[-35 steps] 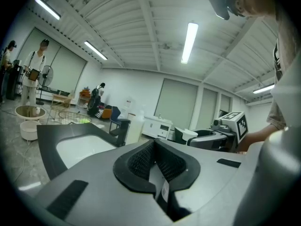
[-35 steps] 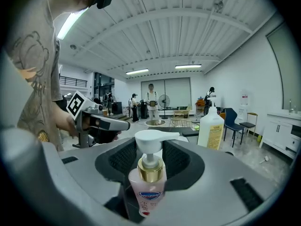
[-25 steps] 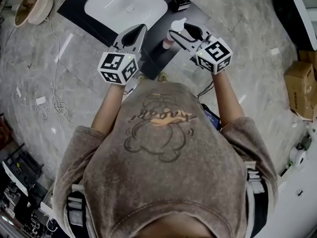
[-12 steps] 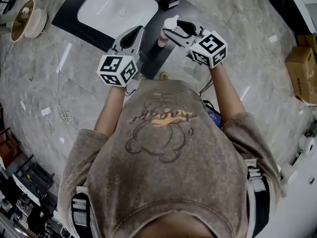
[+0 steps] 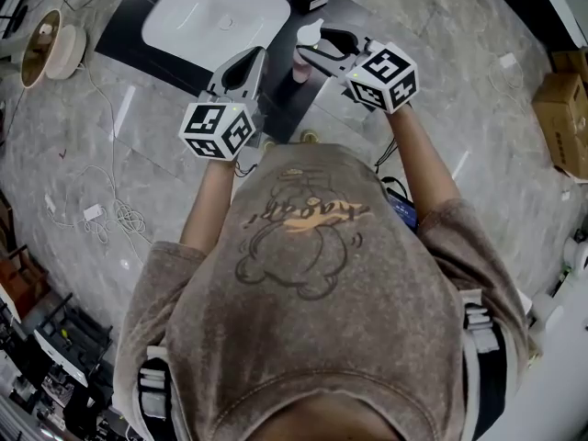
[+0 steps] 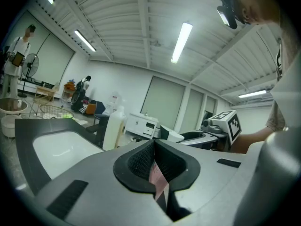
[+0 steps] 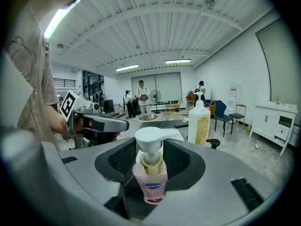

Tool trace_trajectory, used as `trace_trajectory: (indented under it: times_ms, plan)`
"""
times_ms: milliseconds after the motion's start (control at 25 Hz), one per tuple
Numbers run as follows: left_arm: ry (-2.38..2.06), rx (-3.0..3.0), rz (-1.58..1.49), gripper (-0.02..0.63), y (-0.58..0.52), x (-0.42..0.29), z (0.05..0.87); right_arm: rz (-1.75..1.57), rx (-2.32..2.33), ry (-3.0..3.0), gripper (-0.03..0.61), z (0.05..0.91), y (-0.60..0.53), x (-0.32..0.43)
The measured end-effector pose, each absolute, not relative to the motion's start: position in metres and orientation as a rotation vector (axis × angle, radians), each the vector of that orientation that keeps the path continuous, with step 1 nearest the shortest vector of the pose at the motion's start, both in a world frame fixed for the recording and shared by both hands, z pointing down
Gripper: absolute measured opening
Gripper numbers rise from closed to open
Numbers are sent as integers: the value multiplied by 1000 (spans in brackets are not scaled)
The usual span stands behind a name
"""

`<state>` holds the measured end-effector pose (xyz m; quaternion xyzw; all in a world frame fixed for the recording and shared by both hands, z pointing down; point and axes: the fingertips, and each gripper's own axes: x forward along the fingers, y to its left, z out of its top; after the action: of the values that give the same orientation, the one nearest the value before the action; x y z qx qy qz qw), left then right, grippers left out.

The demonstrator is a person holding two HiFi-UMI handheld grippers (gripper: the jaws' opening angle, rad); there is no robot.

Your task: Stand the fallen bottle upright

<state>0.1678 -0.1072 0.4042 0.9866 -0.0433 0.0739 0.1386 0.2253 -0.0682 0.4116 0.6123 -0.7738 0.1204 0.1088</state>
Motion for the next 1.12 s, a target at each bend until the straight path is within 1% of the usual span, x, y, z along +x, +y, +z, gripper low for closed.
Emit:
trace_trajectory:
  times_ms: [240, 680, 1120]
  plan:
    - [-82, 2850, 212, 18, -103, 169, 401, 363, 1792, -2285, 189, 406, -59, 224]
    - [62, 2890, 193, 18, -96, 173, 378, 344, 1910, -2271, 183, 380, -21, 242]
    - [42, 2947, 189, 19, -91, 155, 368, 311, 2209, -2118, 170, 357, 32, 261]
